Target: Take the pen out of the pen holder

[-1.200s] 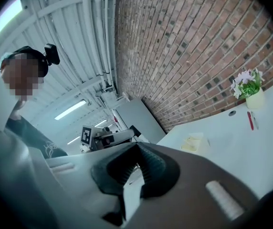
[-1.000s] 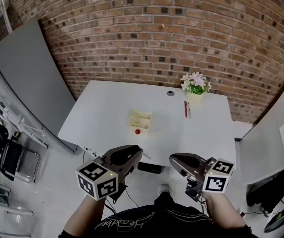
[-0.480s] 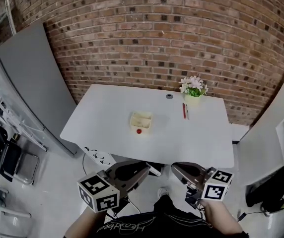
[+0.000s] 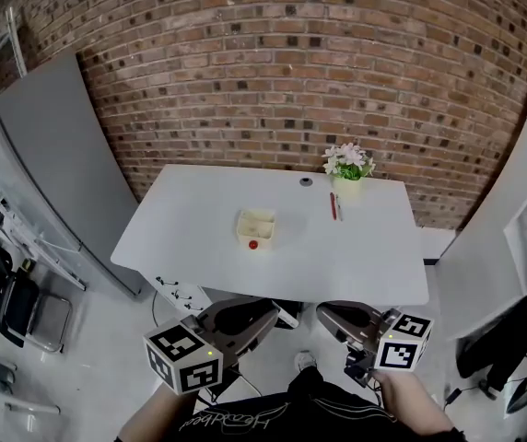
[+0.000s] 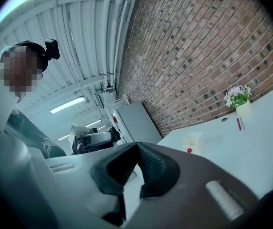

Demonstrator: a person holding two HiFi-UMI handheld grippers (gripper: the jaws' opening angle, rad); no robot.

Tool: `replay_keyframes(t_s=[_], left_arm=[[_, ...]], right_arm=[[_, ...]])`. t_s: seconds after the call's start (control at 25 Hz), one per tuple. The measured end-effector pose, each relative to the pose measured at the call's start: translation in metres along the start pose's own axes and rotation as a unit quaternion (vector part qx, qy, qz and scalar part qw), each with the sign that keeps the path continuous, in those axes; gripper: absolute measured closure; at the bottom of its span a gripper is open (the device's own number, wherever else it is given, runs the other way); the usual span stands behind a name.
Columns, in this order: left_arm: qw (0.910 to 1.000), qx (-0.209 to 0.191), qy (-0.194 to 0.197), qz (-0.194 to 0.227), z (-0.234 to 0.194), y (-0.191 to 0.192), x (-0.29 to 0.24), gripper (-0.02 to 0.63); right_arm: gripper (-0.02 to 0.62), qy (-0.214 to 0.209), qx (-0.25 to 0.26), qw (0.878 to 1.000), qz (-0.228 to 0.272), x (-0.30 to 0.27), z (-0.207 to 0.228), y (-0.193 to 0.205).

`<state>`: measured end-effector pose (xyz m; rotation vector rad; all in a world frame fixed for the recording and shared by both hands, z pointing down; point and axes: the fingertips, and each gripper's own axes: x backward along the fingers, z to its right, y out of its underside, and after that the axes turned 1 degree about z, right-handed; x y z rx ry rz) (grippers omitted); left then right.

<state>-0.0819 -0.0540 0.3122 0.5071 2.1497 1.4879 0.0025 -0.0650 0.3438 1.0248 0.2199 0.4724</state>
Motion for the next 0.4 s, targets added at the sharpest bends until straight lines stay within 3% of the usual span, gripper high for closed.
replay_keyframes(t_s=[0.4], left_arm=[[0.9998, -0.017, 0.012, -0.005, 0.011, -0.007, -0.008, 0.532]], right_arm=[[0.594, 0.004, 0.012, 1.0, 0.009, 0.012, -0.005, -0.009]])
